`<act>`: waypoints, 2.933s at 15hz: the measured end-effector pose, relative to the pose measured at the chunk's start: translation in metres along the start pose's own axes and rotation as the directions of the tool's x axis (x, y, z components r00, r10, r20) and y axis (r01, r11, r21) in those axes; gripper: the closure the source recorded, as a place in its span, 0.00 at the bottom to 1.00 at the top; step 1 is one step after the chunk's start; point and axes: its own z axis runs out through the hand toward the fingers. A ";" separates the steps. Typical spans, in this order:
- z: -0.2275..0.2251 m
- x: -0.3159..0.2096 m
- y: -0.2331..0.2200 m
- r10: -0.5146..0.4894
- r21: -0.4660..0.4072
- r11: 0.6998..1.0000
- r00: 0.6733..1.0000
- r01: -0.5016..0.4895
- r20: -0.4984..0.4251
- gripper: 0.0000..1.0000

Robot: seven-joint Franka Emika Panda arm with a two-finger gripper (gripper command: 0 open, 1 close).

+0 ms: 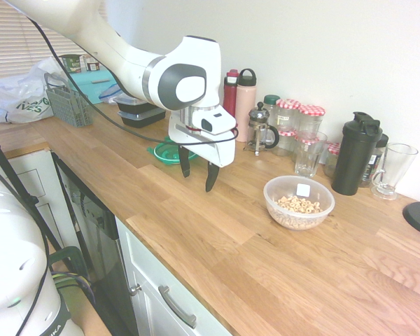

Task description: Cover the lid of food container

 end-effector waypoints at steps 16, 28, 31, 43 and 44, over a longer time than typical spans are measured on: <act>0.015 0.019 -0.075 -0.006 0.397 0.910 0.953 -0.121 0.304 0.00; 0.067 -0.016 -0.112 0.030 0.495 0.840 0.930 -0.223 0.368 0.00; 0.070 -0.010 -0.121 0.043 0.517 0.817 0.922 -0.255 0.386 1.00; 0.087 0.001 -0.127 0.065 0.511 0.808 0.906 -0.293 0.417 1.00; 0.089 0.003 -0.125 0.065 0.509 0.809 0.904 -0.296 0.422 1.00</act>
